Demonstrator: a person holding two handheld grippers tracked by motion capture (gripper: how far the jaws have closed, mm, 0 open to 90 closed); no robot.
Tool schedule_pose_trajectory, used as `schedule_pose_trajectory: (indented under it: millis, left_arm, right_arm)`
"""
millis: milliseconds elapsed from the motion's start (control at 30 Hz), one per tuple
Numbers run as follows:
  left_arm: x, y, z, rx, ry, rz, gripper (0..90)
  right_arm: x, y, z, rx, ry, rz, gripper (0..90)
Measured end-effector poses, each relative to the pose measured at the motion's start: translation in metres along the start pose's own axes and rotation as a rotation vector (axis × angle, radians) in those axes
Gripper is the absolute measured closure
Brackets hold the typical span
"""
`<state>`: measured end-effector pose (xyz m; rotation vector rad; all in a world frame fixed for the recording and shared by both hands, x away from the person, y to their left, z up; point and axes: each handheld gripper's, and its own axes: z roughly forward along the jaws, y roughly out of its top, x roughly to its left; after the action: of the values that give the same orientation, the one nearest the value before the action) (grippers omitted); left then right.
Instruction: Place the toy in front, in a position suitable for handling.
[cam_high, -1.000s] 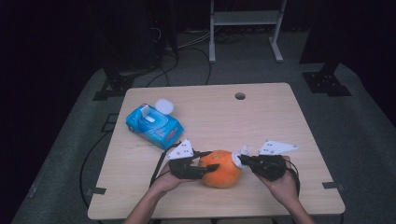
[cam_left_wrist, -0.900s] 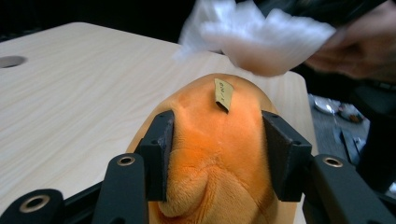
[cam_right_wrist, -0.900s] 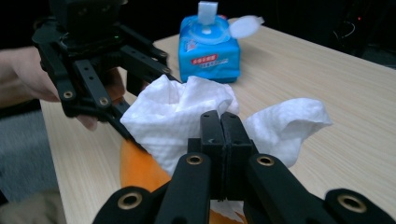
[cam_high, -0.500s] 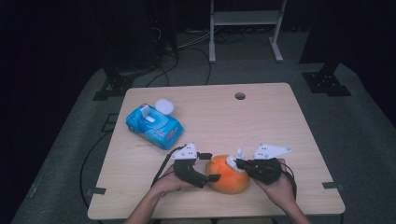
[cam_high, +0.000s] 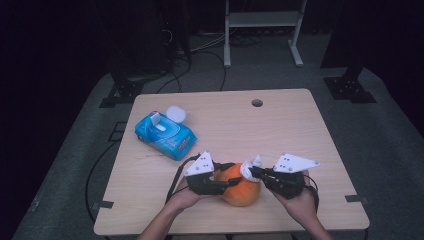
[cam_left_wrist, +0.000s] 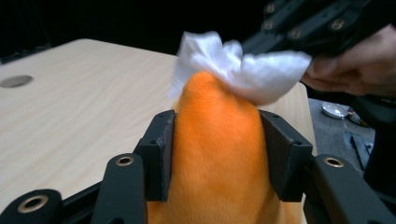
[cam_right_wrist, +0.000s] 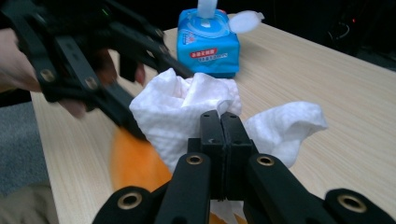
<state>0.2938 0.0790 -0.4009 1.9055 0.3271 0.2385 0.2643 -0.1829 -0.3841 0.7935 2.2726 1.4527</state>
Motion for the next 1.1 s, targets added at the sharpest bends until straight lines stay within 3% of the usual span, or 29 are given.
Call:
schedule_pose_trajectory:
  millis: [33,133,200,367,433,500,600,667,700,767,833,900,933,1000,1033,1100]
  left_arm:
    - [-0.002,0.003,0.000,0.024,0.008,0.022,49.1]
    - [-0.005,0.002,0.004,0.043,0.009,0.027,47.1]
    - [-0.003,-0.002,0.005,0.047,-0.009,-0.002,45.3]
    - [0.007,-0.006,0.004,0.027,-0.055,-0.054,24.7]
    - [0.013,-0.009,0.000,0.034,-0.045,-0.067,16.5]
    - [0.022,-0.016,-0.003,0.028,-0.048,-0.107,11.0]
    - [0.037,-0.029,-0.006,0.015,-0.089,-0.199,9.3]
    - [0.039,-0.033,-0.005,0.004,-0.125,-0.235,17.1]
    - [0.035,-0.033,-0.003,0.003,-0.106,-0.215,22.6]
    - [0.030,-0.031,0.000,0.011,-0.109,-0.203,29.8]
    - [0.026,-0.027,0.001,0.021,-0.089,-0.197,30.7]
    - [0.020,-0.023,0.004,0.020,-0.102,-0.174,30.6]
    - [0.017,-0.021,0.005,0.025,-0.100,-0.161,29.9]
    - [0.017,-0.019,0.003,0.037,-0.101,-0.144,25.4]
    - [0.020,-0.020,0.002,0.031,-0.104,-0.148,22.3]
    - [0.027,-0.025,0.000,0.016,-0.117,-0.196,14.8]
  right_arm:
    - [0.002,0.001,0.000,-0.006,0.001,-0.002,88.9]
    - [0.011,0.004,0.005,-0.003,0.002,-0.033,88.9]
    - [0.009,-0.001,0.009,0.017,0.007,-0.019,88.9]
    - [0.001,-0.015,0.017,0.080,0.025,0.002,88.9]
    - [-0.001,-0.016,0.015,0.086,0.013,0.007,88.9]
    - [-0.004,-0.018,0.013,0.091,0.013,0.014,89.0]
    - [-0.006,-0.020,0.012,0.104,0.013,0.020,89.0]
    - [-0.007,-0.022,0.012,0.110,0.012,0.023,88.9]
    - [-0.008,-0.022,0.012,0.114,0.012,0.027,88.9]
    - [-0.009,-0.021,0.011,0.123,-0.004,0.018,88.9]
    - [-0.010,-0.014,0.002,0.085,-0.022,0.015,88.9]
    - [-0.005,-0.005,-0.006,0.026,-0.014,0.004,88.9]
    - [-0.001,-0.002,-0.007,0.016,-0.013,-0.016,88.9]
    - [0.004,-0.003,-0.001,0.053,-0.024,-0.052,88.9]
    - [0.003,-0.006,0.003,0.068,-0.013,-0.045,88.9]
    - [-0.001,-0.012,0.006,0.101,-0.002,-0.038,88.9]
